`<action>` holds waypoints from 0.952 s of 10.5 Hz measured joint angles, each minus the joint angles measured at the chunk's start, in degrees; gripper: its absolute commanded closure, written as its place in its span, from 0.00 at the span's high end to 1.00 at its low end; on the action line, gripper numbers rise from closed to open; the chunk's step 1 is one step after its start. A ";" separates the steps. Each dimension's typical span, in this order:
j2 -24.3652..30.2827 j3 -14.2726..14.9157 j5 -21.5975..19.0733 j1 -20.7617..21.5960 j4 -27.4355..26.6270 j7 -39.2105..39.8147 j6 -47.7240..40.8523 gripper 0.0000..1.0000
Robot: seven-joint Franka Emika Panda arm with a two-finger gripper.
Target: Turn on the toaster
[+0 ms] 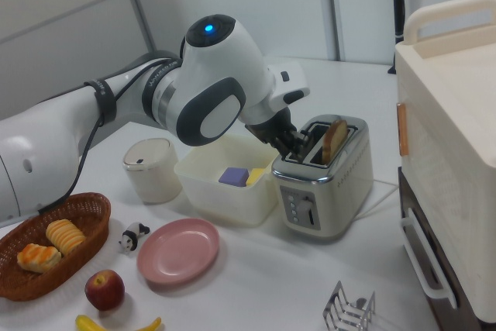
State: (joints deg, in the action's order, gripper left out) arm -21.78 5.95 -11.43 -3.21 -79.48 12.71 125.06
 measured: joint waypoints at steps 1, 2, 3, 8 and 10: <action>0.02 0.00 0.00 0.00 0.01 -0.01 -0.99 0.00; 0.02 0.00 0.57 0.00 0.01 -0.01 -2.13 0.00; 0.01 0.01 2.09 0.00 -0.05 -0.01 -3.05 0.00; -0.60 0.01 4.97 0.00 -2.59 -0.01 -3.44 0.00; -1.47 0.01 4.97 0.00 -2.88 -0.01 -3.44 0.00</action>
State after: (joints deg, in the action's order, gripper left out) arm -23.25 5.95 -6.46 -3.21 -82.36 12.70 121.62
